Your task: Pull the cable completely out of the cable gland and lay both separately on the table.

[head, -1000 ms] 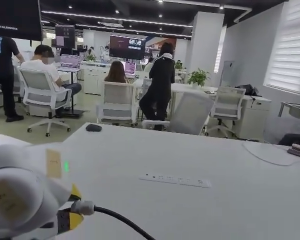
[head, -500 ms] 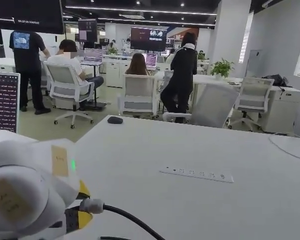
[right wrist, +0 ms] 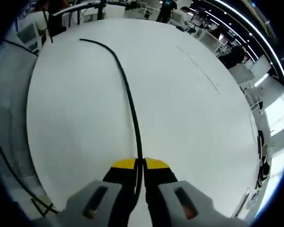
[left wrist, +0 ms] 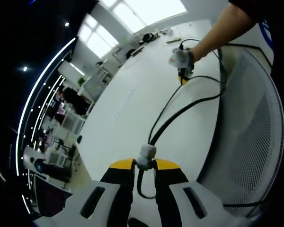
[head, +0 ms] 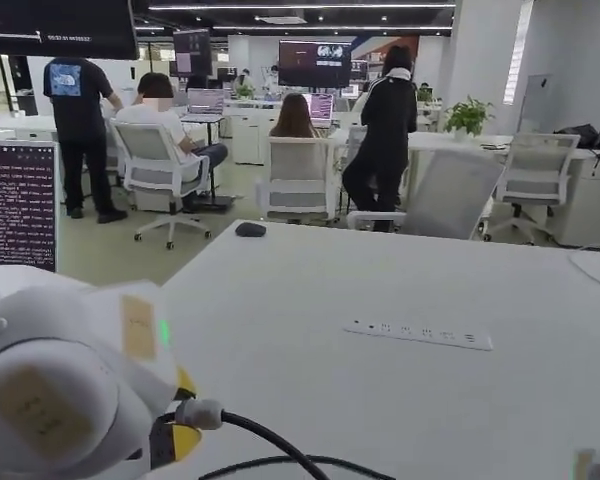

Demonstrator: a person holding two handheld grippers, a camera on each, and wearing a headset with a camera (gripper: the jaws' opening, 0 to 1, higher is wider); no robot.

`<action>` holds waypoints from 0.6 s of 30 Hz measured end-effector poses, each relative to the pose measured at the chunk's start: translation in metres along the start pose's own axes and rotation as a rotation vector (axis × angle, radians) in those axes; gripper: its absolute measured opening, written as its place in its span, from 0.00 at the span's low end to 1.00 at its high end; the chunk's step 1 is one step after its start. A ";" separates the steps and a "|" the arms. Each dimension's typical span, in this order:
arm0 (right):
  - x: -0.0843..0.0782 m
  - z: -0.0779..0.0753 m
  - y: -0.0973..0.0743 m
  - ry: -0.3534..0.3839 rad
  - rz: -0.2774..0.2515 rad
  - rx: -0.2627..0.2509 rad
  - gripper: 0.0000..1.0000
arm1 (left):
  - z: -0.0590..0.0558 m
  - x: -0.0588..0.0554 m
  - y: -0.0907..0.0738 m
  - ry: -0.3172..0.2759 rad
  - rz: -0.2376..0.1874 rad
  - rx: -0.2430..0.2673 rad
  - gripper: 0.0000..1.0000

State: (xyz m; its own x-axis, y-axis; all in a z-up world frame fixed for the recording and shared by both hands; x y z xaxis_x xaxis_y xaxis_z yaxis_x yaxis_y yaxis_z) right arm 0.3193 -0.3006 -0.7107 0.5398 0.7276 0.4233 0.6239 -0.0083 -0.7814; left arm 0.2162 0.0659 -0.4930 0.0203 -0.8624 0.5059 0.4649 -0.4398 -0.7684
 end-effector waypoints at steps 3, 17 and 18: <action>0.010 -0.040 0.013 0.016 0.008 -0.121 0.03 | -0.006 0.000 0.004 0.008 0.023 -0.008 0.16; 0.057 -0.084 -0.001 0.164 -0.084 -0.215 0.13 | -0.023 0.019 0.018 0.041 0.000 -0.062 0.16; 0.061 -0.077 -0.009 0.150 -0.094 -0.215 0.13 | -0.023 0.020 0.019 0.044 -0.006 -0.063 0.16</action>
State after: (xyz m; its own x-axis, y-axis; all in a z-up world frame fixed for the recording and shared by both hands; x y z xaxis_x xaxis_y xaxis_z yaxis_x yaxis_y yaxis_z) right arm 0.3908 -0.3090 -0.6426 0.5412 0.6228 0.5650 0.7723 -0.1024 -0.6270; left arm 0.2049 0.0345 -0.5063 -0.0222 -0.8691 0.4941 0.4080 -0.4591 -0.7892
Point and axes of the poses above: the centre of the closed fingertips' face, and the gripper's own axes: y roughly forward along the fingers, z roughly to its left, x roughly out of its top, the point moved 3 cm from there along -y, roughly backward along the fingers, and after that the axes turned 13 degrees about -x, right-handed, at the moved point
